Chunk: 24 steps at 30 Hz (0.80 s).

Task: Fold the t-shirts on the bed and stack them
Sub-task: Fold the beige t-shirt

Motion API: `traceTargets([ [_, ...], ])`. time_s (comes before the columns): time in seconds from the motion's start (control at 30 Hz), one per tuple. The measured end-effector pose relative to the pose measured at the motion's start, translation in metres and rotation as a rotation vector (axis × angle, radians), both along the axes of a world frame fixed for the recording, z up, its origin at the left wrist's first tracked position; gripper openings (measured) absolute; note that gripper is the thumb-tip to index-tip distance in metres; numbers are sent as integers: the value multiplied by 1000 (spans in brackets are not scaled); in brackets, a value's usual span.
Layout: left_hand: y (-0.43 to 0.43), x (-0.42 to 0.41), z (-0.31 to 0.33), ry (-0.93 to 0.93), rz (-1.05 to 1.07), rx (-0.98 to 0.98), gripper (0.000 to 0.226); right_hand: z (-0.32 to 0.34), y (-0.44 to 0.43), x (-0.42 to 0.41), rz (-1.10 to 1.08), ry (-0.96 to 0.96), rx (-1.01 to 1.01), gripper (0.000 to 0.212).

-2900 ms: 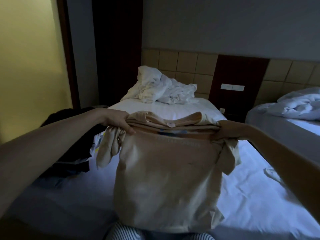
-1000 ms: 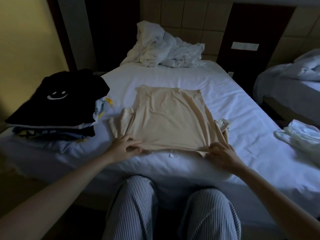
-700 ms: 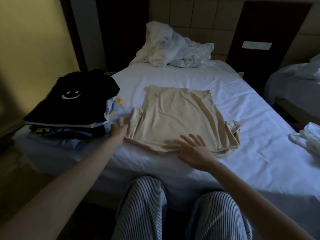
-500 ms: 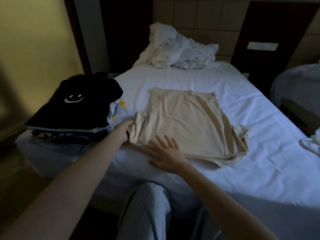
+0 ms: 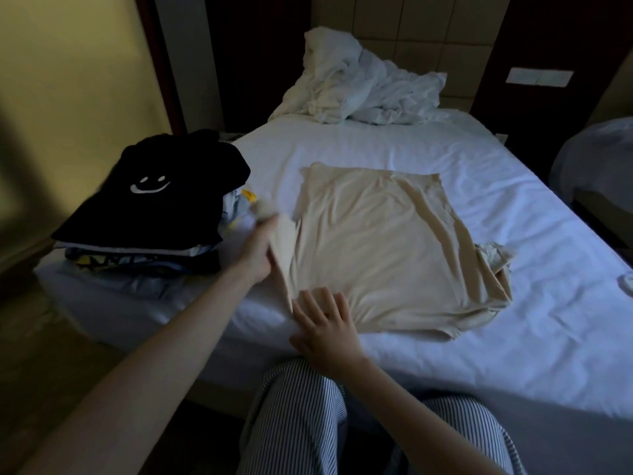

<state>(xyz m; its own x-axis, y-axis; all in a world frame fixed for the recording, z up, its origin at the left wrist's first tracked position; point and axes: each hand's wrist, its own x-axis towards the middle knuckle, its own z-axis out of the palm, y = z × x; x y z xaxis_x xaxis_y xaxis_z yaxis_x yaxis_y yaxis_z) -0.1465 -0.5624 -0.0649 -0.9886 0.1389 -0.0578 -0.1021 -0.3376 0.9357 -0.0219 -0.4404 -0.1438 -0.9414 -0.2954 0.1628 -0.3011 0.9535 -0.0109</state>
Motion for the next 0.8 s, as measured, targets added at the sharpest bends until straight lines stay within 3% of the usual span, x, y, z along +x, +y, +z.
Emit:
traceTargets([
  [0.1, 19, 7, 4, 267, -429, -456, 15, -3, -1, 5, 8, 16, -6, 61],
  [0.13, 20, 3, -2, 315, -457, -557, 18, -5, -1, 7, 16, 35, -7, 61],
  [0.2, 28, -4, -6, 411, -263, -638, 22, -5, -1, 11, 30, 74, 4, 63],
  [0.27, 38, -9, -12, 502, -101, -885, 29, -4, -1, 11, 29, 93, 10, 64],
  [0.43, 78, -27, -44, 618, -227, -1443, 41, -6, -1, 10, 28, 62, 37, 69],
  [0.53, 88, -31, -48, 561, -233, -1581, 54, -9, 0, 10, 30, 73, 26, 68],
  [0.7, 77, -14, -55, 574, -262, -1619, 51, -11, 8, 10, 83, 84, 37, 68],
  [0.8, 66, 9, -59, 623, -298, -1614, 54, -4, 32, 18, 224, 168, -104, 59],
])
